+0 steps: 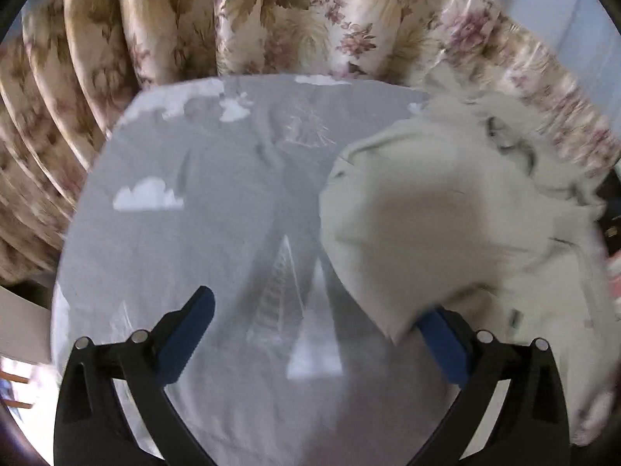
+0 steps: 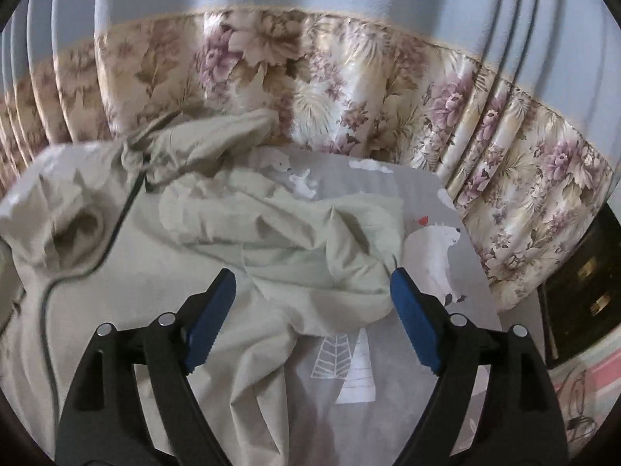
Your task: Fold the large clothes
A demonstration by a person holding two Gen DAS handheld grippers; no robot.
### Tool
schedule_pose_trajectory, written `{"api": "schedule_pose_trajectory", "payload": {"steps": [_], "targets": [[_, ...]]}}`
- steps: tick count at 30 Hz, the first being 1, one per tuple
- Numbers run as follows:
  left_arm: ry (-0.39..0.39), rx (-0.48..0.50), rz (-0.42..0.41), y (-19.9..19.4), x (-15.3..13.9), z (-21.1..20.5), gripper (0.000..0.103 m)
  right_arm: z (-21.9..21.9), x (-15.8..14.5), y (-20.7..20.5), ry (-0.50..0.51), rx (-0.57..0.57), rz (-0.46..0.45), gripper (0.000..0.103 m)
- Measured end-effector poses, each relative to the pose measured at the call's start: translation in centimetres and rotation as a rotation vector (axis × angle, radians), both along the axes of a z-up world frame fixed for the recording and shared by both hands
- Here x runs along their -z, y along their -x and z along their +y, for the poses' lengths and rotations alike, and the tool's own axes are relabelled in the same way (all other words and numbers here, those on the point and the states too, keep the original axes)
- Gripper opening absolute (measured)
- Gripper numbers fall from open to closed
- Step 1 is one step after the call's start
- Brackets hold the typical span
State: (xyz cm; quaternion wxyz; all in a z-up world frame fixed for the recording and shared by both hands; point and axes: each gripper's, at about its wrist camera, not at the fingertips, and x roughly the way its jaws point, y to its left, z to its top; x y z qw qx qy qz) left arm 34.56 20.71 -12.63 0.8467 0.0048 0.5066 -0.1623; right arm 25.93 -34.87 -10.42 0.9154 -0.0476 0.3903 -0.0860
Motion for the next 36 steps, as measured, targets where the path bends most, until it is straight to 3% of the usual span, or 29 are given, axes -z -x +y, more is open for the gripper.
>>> {"api": "schedule_pose_trajectory", "payload": {"steps": [2,4,8,10,14,18,21,24,27,28,29,30,31,34,36], "targets": [[0.041,0.001,0.017,0.6,-0.7,1.2,0.101,-0.4,0.6,0.2,-0.002,0.013,0.005,0.082],[0.011,-0.035,-0.017,1.1,-1.6,1.9,0.101,-0.7,0.7,0.6,-0.01,0.019,0.004,0.082],[-0.268,-0.163,-0.199,1.0,-3.7,1.0,0.101,-0.4,0.6,1.1,-0.002,0.015,0.004,0.084],[-0.342,-0.184,-0.266,0.7,-4.7,-0.2,0.101,0.3,0.2,1.2,-0.023,0.001,-0.008,0.087],[-0.407,-0.166,-0.35,0.1,-5.5,-3.3,0.101,3.1,-1.1,0.5,-0.133,-0.077,-0.012,0.09],[-0.447,-0.11,-0.379,-0.8,-4.8,-6.3,0.101,8.8,-2.1,-2.2,-0.228,-0.197,0.004,0.09],[-0.461,-0.093,-0.379,-1.2,-3.8,-7.0,0.101,14.8,-1.1,-6.0,-0.298,-0.326,0.069,0.089],[-0.472,-0.08,-0.38,-1.2,-3.2,-7.9,0.101,18.6,1.1,-9.3,-0.326,-0.371,0.154,0.086],[-0.473,-0.073,-0.386,-0.6,-3.4,-8.1,0.101,21.0,4.1,-11.9,-0.4,-0.381,0.264,0.072],[-0.475,-0.076,-0.387,-0.6,-3.4,-8.3,0.101,21.7,5.0,-12.6,-0.407,-0.392,0.293,0.062],[-0.474,-0.078,-0.387,-0.7,-3.6,-8.4,0.101,22.1,5.5,-12.9,-0.414,-0.407,0.303,0.04],[-0.472,-0.082,-0.387,-0.7,-3.8,-8.6,0.101,22.4,5.6,-12.9,-0.41,-0.427,0.301,0.027],[-0.467,-0.086,-0.389,-0.8,-4.1,-8.7,0.101,22.8,5.1,-12.7,-0.337,-0.44,0.275,0.015],[-0.427,-0.085,-0.392,-0.9,-5.0,-9.1,0.101,22.2,2.6,-11.0,-0.012,-0.407,0.139,0.012],[-0.391,-0.071,-0.384,-1.1,-5.5,-9.8,0.101,19.3,1.6,-10.7,0.064,-0.338,0.118,0.012]]}}
